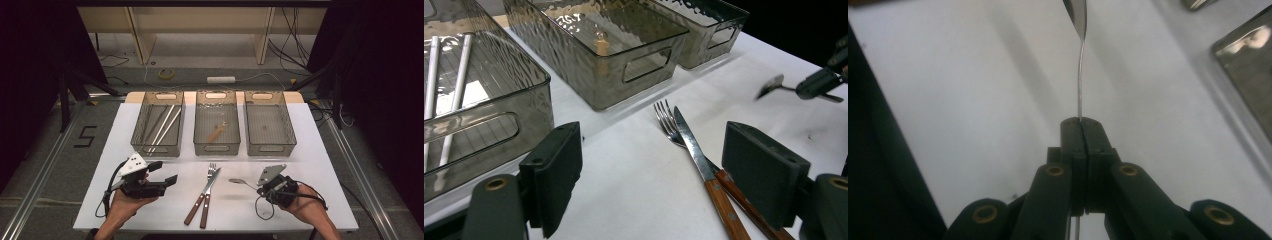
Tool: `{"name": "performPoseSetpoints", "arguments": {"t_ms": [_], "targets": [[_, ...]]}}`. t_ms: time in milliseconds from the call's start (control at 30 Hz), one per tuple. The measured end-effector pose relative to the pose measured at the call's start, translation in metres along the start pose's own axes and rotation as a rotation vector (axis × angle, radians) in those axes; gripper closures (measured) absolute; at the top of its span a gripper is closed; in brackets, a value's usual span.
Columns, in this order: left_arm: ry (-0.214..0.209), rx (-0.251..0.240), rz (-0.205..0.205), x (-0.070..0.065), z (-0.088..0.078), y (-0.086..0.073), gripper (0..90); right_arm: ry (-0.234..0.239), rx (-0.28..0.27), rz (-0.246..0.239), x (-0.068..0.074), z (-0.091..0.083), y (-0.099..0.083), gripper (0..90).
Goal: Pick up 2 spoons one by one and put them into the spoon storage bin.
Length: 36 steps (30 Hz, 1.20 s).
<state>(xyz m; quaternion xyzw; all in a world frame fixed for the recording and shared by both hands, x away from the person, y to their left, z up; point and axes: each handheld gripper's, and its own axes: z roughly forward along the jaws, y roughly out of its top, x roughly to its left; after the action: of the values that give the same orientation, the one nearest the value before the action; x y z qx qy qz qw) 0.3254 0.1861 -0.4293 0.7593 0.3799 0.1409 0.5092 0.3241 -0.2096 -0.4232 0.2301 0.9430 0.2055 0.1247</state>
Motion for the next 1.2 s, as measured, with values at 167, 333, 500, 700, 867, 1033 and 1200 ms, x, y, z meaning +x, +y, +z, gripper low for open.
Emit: {"name": "performPoseSetpoints", "arguments": {"t_ms": [167,333,500,700,867,1033,1200], "targets": [[0.001,-0.005,-0.001,0.000,0.000,0.000,23.8,0.004,-0.052,0.030,-0.015,-0.001,0.013,90.0],[0.001,-0.005,0.001,0.000,0.000,0.000,23.7,0.005,-0.112,0.069,-0.029,0.000,0.030,90.0],[0.000,-0.005,0.004,0.000,0.000,0.000,23.7,-0.008,-0.158,0.105,-0.041,0.000,0.042,90.0],[0.002,-0.007,0.004,0.000,0.000,0.000,23.7,-0.017,-0.196,0.150,-0.053,0.000,0.057,90.0],[0.002,-0.009,0.006,0.000,-0.001,0.000,23.7,-0.028,-0.219,0.183,-0.061,0.000,0.069,90.0],[0.003,-0.016,0.008,0.000,-0.001,0.001,23.6,-0.039,-0.231,0.217,-0.070,0.003,0.080,90.0],[0.002,-0.023,0.005,0.000,-0.001,0.001,23.3,-0.045,-0.234,0.233,-0.077,0.007,0.088,90.0]]}}
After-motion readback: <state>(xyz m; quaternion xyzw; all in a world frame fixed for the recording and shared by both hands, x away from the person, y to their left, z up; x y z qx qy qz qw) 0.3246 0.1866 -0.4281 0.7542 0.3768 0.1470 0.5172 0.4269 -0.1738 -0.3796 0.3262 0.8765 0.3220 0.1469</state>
